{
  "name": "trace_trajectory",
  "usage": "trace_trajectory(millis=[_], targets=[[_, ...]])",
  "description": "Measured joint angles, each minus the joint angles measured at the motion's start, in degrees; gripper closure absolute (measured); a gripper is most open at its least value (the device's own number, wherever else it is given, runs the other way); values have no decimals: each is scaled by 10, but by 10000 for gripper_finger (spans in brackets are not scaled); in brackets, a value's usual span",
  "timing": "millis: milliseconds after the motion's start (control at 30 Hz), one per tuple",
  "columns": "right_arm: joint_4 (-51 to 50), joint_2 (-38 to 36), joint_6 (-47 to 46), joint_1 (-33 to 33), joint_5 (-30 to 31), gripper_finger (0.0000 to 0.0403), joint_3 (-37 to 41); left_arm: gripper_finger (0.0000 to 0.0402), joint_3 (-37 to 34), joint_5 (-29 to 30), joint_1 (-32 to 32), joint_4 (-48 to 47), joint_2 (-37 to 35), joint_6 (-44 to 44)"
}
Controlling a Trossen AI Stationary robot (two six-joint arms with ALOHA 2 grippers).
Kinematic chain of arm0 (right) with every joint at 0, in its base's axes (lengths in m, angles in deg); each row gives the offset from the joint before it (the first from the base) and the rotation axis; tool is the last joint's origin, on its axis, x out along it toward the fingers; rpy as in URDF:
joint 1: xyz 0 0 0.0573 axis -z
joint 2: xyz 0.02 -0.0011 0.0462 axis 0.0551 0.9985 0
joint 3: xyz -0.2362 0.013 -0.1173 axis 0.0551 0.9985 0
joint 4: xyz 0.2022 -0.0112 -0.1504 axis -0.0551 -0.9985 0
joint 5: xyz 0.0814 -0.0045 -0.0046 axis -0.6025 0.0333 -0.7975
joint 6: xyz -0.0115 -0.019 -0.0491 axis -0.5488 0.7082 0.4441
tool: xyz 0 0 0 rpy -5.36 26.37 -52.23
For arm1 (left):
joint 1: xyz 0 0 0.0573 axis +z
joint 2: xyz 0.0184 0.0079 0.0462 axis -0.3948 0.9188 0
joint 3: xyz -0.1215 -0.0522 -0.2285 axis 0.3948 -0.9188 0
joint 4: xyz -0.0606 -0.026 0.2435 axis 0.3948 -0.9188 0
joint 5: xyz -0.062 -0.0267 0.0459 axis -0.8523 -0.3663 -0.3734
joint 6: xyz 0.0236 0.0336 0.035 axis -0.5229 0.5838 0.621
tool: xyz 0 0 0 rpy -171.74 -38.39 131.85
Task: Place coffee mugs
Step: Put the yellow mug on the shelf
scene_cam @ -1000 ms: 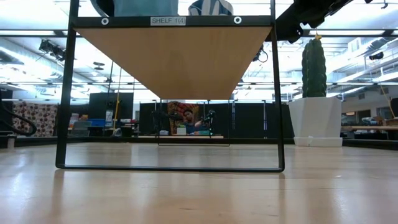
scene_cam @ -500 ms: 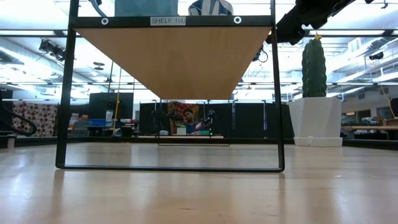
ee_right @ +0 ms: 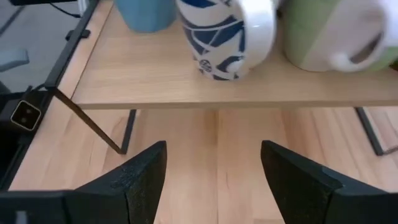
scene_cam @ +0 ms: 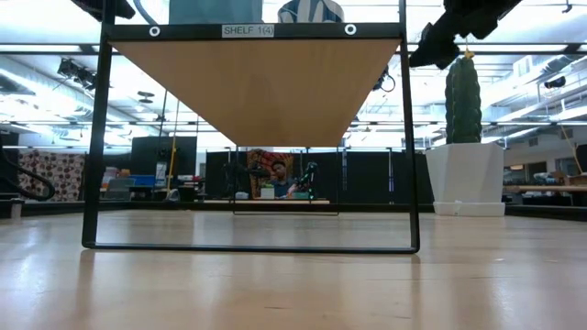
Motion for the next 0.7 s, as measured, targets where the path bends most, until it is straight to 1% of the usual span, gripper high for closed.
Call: trace_trajectory(millis=[167,267,367,600,700], targets=[[-56,9,-24,-19,18,146,-34,244,-62,1,8,80,-58,67],[-115,30,-60,-36,42,152,-59,250,-111,0,17,142,-91,114],[-178,60,-96,-56,67,156,-81,255,-159,-22,33,205,-124,159],[-258,116,-137,-101,77,158,-120,260,-265,-64,69,362,-189,261],[-300,146,-158,-112,77,158,-145,260,-300,-64,75,386,-215,290]])
